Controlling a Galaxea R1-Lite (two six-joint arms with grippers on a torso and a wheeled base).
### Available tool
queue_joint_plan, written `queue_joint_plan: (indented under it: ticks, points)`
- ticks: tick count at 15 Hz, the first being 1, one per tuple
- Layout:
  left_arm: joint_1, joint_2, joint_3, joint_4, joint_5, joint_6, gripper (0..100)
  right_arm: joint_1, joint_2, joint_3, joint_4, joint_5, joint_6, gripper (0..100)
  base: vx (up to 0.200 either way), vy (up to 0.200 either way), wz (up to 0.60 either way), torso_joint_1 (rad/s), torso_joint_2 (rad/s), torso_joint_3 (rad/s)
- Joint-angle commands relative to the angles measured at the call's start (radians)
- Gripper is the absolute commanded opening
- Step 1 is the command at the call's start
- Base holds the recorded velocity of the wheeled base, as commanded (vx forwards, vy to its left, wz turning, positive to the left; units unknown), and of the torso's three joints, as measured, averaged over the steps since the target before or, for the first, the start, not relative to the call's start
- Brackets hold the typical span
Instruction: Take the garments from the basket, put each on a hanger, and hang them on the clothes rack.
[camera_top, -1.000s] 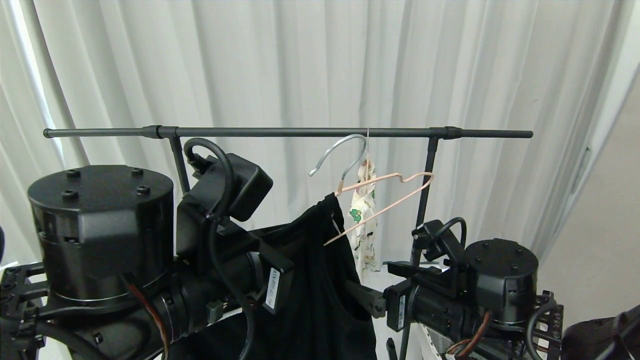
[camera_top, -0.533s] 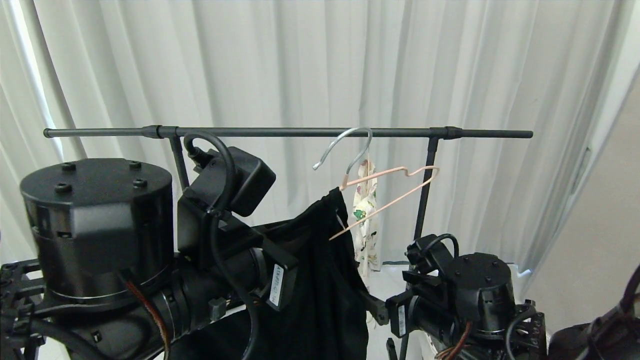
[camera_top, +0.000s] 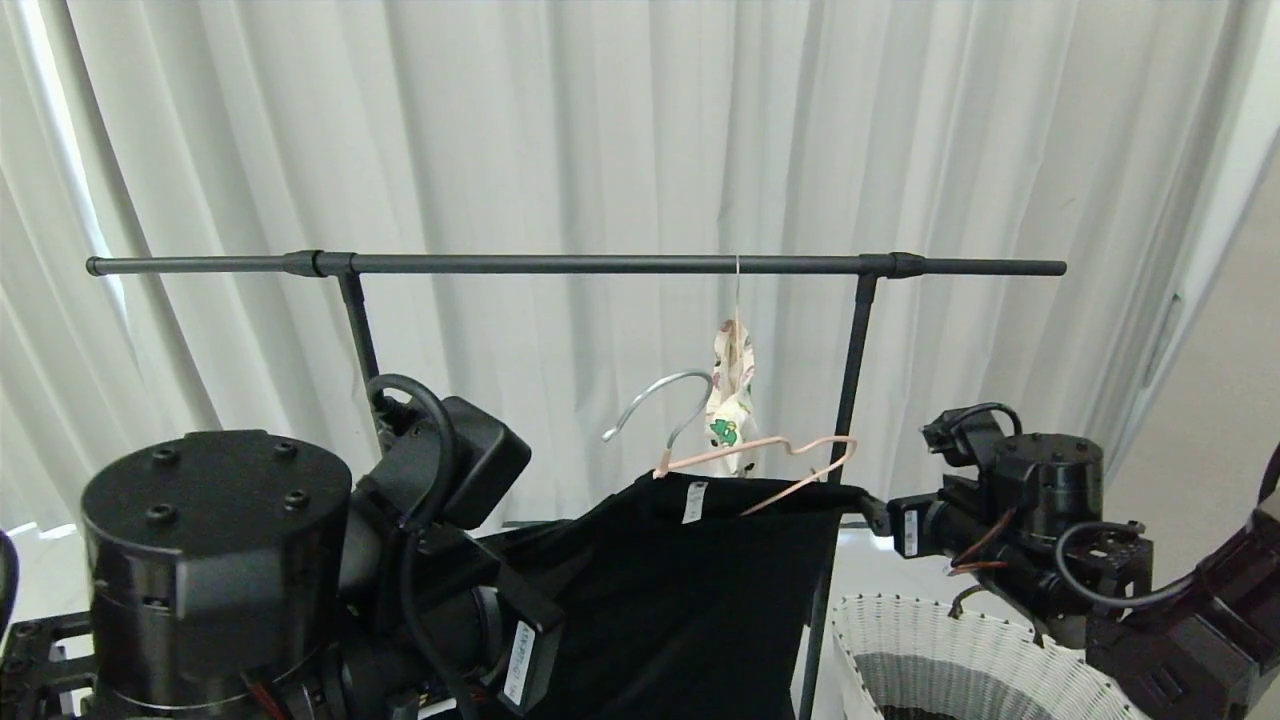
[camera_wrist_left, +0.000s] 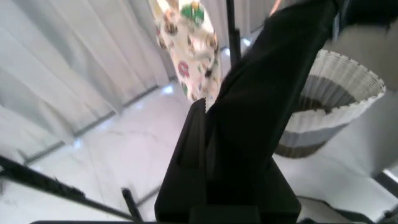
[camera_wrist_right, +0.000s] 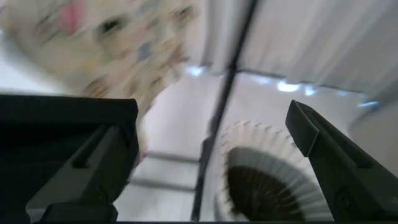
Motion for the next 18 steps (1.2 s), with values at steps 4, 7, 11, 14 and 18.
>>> queue_joint_plan:
  ticks: [4, 7, 11, 14, 18]
  points:
    - [-0.002, 0.046, 0.084, 0.000, -0.022, -0.037, 0, -0.097, -0.106, -0.006, -0.008, 0.083, -0.048, 100, 0.000, 0.000, 0.00, 0.000, 0.00, 0.000]
    - [0.000, 0.072, 0.104, 0.000, -0.048, -0.037, 0, -0.103, -0.163, 0.001, -0.007, 0.129, -0.051, 100, 0.000, 0.000, 0.00, 0.000, 0.00, 0.000]
    - [0.004, 0.104, 0.103, 0.000, -0.045, -0.037, 0, -0.185, -0.347, -0.016, 0.272, 0.488, -0.228, 100, 0.000, 0.000, 0.00, 0.000, 0.00, 0.000]
    - [0.001, 0.103, 0.099, 0.000, -0.045, -0.039, 0, -0.232, -0.370, -0.145, 0.479, 0.630, -0.320, 100, 0.000, 0.000, 0.00, 0.000, 0.00, 0.000]
    - [0.000, 0.100, 0.092, -0.001, -0.045, -0.051, 0, -0.202, -0.387, -0.217, 0.713, 0.690, -0.448, 100, 0.000, 0.000, 0.00, 0.000, 0.00, 0.000]
